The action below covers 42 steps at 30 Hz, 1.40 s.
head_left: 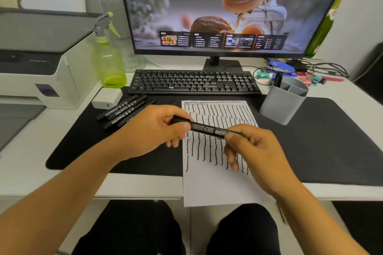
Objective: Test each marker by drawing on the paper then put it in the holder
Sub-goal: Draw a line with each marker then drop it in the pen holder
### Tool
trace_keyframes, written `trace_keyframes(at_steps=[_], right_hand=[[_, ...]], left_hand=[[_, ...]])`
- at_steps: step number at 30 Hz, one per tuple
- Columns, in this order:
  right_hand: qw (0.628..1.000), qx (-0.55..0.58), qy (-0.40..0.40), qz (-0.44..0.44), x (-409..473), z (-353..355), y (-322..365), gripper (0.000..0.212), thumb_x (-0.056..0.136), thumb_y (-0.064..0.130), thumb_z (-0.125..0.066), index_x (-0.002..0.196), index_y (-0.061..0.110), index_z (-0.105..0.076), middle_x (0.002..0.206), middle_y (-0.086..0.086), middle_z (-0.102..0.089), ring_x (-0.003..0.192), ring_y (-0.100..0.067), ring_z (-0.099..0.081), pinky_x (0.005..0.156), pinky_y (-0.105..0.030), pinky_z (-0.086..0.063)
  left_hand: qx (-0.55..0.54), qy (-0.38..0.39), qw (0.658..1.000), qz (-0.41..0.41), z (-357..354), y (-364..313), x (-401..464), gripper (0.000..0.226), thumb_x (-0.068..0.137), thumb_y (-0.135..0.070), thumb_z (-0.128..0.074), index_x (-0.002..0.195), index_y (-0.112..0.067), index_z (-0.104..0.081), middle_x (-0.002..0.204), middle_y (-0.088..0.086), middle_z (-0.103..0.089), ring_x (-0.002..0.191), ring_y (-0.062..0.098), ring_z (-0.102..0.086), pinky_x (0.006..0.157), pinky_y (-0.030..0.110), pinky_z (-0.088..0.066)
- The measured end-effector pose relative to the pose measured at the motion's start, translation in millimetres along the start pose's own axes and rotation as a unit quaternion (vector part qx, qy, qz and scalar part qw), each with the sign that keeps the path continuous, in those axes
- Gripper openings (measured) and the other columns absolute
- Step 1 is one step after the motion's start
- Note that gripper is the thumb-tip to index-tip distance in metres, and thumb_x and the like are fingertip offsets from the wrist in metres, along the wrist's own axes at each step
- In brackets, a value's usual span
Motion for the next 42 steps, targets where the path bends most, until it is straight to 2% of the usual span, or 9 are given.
trace_keyframes(at_steps=[3, 8, 13, 15, 17, 19, 26, 33, 42], right_hand=[[0.989, 0.145, -0.005, -0.009, 2, -10, 0, 0.016, 0.089, 0.036, -0.063, 0.081, 0.024, -0.069, 0.063, -0.008, -0.068, 0.045, -0.019, -0.060, 0.061, -0.041, -0.057], [0.984, 0.174, 0.029, 0.030, 5, -30, 9, 0.021, 0.098, 0.030, -0.057, 0.080, 0.019, -0.060, 0.069, -0.015, -0.072, 0.043, -0.023, -0.063, 0.056, -0.035, -0.057], [0.976, 0.182, 0.078, 0.086, -6, -29, 17, 0.025, 0.097, 0.012, -0.051, 0.073, 0.019, -0.057, 0.065, -0.020, -0.074, 0.043, -0.028, -0.068, 0.048, -0.027, -0.054], [0.977, 0.185, 0.019, 0.101, -9, -6, 18, 0.024, 0.090, 0.009, -0.052, 0.070, 0.019, -0.056, 0.056, -0.016, -0.071, 0.037, -0.025, -0.065, 0.043, -0.025, -0.049], [0.965, 0.219, -0.095, 0.107, -11, 49, 20, 0.022, 0.084, 0.010, -0.050, 0.065, 0.021, -0.054, 0.046, -0.006, -0.063, 0.030, -0.020, -0.055, 0.040, -0.024, -0.046], [0.961, 0.209, -0.144, 0.113, -9, 89, 27, 0.019, 0.088, 0.013, -0.047, 0.071, 0.019, -0.054, 0.048, -0.004, -0.061, 0.033, -0.020, -0.052, 0.043, -0.024, -0.051], [0.999, -0.019, -0.041, -0.018, 2, 9, -9, 0.014, 0.096, 0.015, -0.061, 0.087, 0.022, -0.070, 0.075, -0.006, -0.070, 0.062, -0.018, -0.066, 0.047, -0.028, -0.054], [0.989, -0.118, -0.067, -0.051, 4, -33, -46, 0.017, 0.093, 0.021, -0.061, 0.079, 0.019, -0.069, 0.066, 0.001, -0.068, 0.061, -0.017, -0.063, 0.060, -0.039, -0.056], [0.987, -0.132, -0.064, -0.062, 3, -32, -54, 0.020, 0.092, 0.020, -0.062, 0.074, 0.026, -0.069, 0.064, 0.011, -0.069, 0.060, -0.007, -0.064, 0.061, -0.023, -0.051]], left_hand=[[0.123, 0.046, 0.990, -0.054, -9, -20, -4, 0.021, 0.089, -0.047, -0.055, 0.099, -0.030, -0.063, 0.076, -0.007, -0.067, 0.064, 0.011, -0.065, 0.059, 0.018, -0.051], [0.268, 0.083, 0.956, -0.086, -30, -37, -12, 0.029, 0.094, -0.056, -0.033, 0.087, -0.035, -0.052, 0.072, -0.015, -0.058, 0.065, 0.007, -0.058, 0.057, 0.026, -0.048], [0.238, 0.152, 0.956, -0.075, -49, -33, -26, 0.037, 0.095, -0.057, -0.029, 0.085, -0.028, -0.050, 0.065, -0.011, -0.057, 0.054, 0.007, -0.053, 0.051, 0.021, -0.042], [0.207, 0.193, 0.958, -0.051, -41, -22, -31, 0.025, 0.099, -0.038, -0.039, 0.077, -0.031, -0.046, 0.063, -0.012, -0.061, 0.049, 0.003, -0.053, 0.050, 0.018, -0.042], [0.163, 0.146, 0.976, 0.022, -4, 1, -31, 0.032, 0.102, -0.019, -0.040, 0.072, -0.027, -0.046, 0.056, -0.006, -0.061, 0.043, 0.002, -0.050, 0.050, 0.019, -0.040], [0.222, 0.074, 0.969, 0.077, 36, 22, -28, 0.032, 0.101, -0.029, -0.037, 0.072, -0.023, -0.050, 0.054, 0.001, -0.060, 0.046, 0.006, -0.051, 0.058, 0.025, -0.040], [0.416, -0.037, 0.909, -0.018, -1, 27, 2, 0.046, 0.088, -0.060, -0.035, 0.113, -0.028, -0.057, 0.096, -0.014, -0.057, 0.086, 0.004, -0.053, 0.072, 0.025, -0.041], [0.425, -0.063, 0.899, -0.087, -20, 51, 9, 0.037, 0.090, -0.048, -0.051, 0.109, -0.019, -0.064, 0.097, -0.002, -0.058, 0.091, 0.013, -0.051, 0.078, 0.030, -0.045], [0.393, -0.094, 0.909, -0.098, -16, 52, 7, 0.034, 0.088, -0.047, -0.056, 0.104, -0.019, -0.067, 0.089, -0.005, -0.057, 0.081, 0.009, -0.047, 0.070, 0.028, -0.046]])
Point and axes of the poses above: each hand's wrist, its own x-axis towards the middle knuckle, its own z-axis out of the back of the hand, y = z × x, the point moved 8 cm from there along x, towards the middle knuckle
